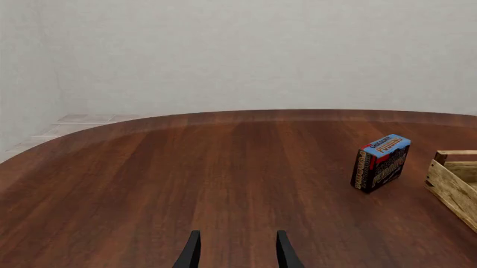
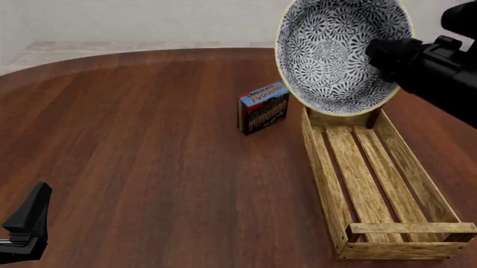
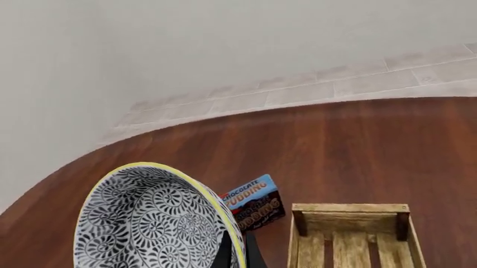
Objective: Pick up the bowl on the left and put it in the tray.
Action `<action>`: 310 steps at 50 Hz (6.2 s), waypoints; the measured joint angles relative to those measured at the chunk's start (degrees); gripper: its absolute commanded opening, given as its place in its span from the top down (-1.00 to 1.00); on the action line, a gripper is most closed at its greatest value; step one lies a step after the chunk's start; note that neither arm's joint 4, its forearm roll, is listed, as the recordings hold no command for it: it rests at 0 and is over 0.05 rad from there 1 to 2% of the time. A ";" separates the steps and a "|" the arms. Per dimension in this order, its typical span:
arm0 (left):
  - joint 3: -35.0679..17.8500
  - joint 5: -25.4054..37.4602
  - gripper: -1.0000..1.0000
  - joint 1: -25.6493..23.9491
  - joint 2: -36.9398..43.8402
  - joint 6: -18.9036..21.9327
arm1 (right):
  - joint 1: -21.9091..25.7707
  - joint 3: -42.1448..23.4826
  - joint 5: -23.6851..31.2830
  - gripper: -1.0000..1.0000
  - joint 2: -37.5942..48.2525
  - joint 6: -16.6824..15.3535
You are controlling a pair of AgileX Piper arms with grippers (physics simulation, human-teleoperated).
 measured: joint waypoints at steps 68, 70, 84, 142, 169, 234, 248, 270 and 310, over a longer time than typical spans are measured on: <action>0.00 0.00 -1.00 0.00 0.00 0.00 | -13.13 -5.12 11.83 1.00 10.45 12.60; 0.00 0.00 -1.00 0.00 0.00 0.00 | -12.66 -5.14 12.23 1.00 10.60 13.10; 0.00 0.00 -1.00 0.00 0.00 0.00 | -10.63 -4.07 13.43 1.00 11.35 16.15; 0.00 0.00 -1.00 0.00 0.00 0.00 | -15.38 3.55 14.80 1.00 13.19 12.64; 0.00 0.00 -1.00 0.00 0.00 0.00 | -16.85 8.78 10.16 1.00 14.30 14.54; 0.00 0.00 -1.00 0.00 0.00 0.00 | -19.94 14.64 2.47 1.00 17.22 17.43; 0.00 0.00 -1.00 0.00 0.00 0.00 | -20.26 15.81 -0.31 1.00 19.24 18.40; 0.00 0.00 -1.00 0.00 0.00 0.00 | -21.54 16.68 -3.83 1.00 22.84 18.82; 0.00 0.00 -1.00 0.00 0.00 0.00 | -21.78 16.25 -5.46 -1.00 25.97 18.13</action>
